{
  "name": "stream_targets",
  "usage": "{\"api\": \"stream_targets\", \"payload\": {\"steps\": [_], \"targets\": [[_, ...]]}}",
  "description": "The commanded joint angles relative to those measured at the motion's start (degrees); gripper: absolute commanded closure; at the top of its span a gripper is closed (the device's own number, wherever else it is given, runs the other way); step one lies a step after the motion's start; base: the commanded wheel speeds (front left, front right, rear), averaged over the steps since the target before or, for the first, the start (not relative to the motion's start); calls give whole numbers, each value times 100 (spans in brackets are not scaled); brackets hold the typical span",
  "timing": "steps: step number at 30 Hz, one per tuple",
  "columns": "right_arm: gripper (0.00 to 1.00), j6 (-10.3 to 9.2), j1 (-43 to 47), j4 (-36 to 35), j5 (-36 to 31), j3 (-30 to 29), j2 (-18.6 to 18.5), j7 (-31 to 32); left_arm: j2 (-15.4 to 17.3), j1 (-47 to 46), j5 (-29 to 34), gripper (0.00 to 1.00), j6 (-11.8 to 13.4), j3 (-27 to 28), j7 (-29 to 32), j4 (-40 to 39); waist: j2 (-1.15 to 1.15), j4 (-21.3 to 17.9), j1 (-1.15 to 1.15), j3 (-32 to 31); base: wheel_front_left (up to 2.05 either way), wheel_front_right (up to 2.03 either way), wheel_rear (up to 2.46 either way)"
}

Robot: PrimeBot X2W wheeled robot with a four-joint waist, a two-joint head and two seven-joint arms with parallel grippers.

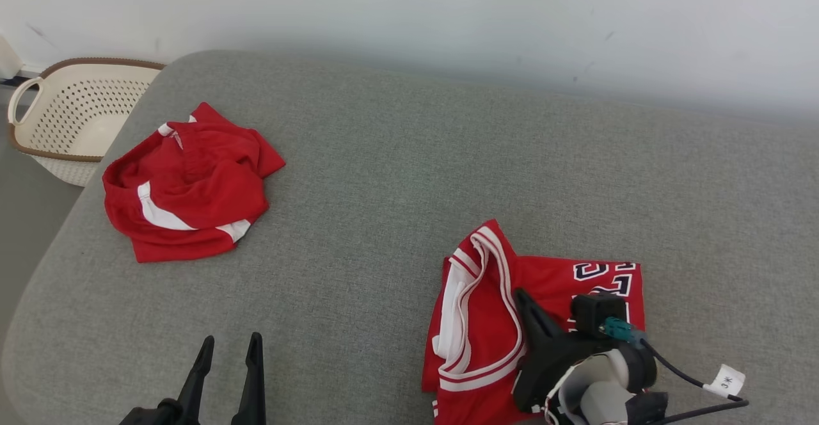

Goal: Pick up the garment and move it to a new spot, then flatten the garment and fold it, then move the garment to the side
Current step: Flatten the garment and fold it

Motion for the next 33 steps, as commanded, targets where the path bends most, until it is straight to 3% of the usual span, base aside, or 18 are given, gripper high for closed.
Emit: {"api": "stream_targets", "payload": {"steps": [1,7,15,16,17,18,22,33], "targets": [[100,0,68,-139,181,245,39,-10,5,29,24,0,19,-8,-23,-1,0,36,0,-18,0,0,0],[100,0,161,-426,544,663,21,-10,2,41,16,0,35,-23,-23,-6,0,61,0,-37,0,0,0],[100,0,175,-470,674,605,21,-10,-1,110,-5,0,79,18,-24,-26,0,-2,0,-117,0,0,0],[69,0,189,-558,684,559,26,-10,-2,128,-6,0,79,30,-24,-35,0,-28,0,-138,0,0,0],[50,0,213,-628,641,479,26,-10,-2,146,-9,0,72,38,-23,-47,0,-52,0,-155,0,0,0],[0,0,251,-700,581,393,22,-9,-2,163,-12,0,74,45,-24,-62,0,-80,0,-177,0,0,0],[0,0,405,-1033,421,79,-14,-9,-3,252,-2,0,88,92,-23,-121,0,-200,0,-306,0,0,0],[0,0,891,-1544,274,-448,-673,-9,4,518,128,0,151,222,-23,-300,0,-535,0,-576,0,0,0]]}}
